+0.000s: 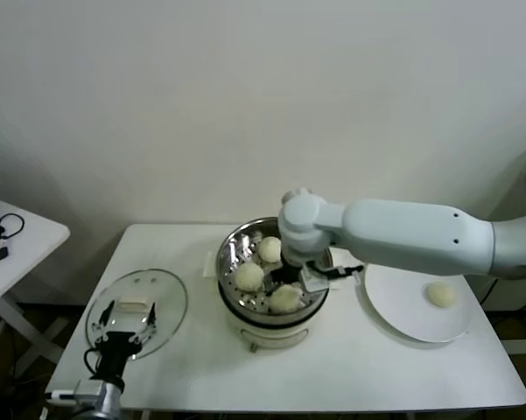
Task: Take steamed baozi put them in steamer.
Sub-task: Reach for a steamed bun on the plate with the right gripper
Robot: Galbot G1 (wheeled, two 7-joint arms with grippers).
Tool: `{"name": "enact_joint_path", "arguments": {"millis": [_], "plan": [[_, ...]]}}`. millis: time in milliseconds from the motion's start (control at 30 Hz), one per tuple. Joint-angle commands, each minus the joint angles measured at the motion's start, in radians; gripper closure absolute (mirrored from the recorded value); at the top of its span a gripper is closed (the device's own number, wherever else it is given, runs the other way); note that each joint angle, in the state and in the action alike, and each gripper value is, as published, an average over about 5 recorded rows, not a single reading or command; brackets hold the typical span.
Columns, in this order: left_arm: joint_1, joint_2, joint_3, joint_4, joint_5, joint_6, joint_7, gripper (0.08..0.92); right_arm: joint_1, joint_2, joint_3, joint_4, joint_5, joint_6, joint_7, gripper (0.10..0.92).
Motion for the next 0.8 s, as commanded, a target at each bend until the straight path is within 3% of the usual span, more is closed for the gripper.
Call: {"name": "enact_joint_path", "arguments": {"millis": [33,267,400,533,800], "plan": [[-0.006,-0.003,0.001,0.001,-0.004,0.002,0.0,0.177,0.096,-0.082,0.065,-0.035,0.117,-0.072,-0.006,0.203],[-0.009,0.035,-0.007,-0.02,-0.023,0.003,0.002,0.177,0.281,-0.262,-0.104,-0.169,0.553,-0.421,-0.013,0.203],[-0.011,0.048,-0.008,-0.025,-0.02,0.0,0.005,0.177,0.341,-0.355,-0.18,-0.256,0.735,-0.52,-0.014,0.203],[-0.02,0.05,0.001,-0.025,-0.02,0.004,0.004,0.177,0.33,-0.447,-0.21,-0.322,0.73,-0.543,-0.012,0.203],[-0.034,0.037,0.015,-0.025,-0.005,0.01,0.003,0.177,0.151,-0.587,-0.133,-0.448,0.502,-0.496,-0.007,0.203]]}}
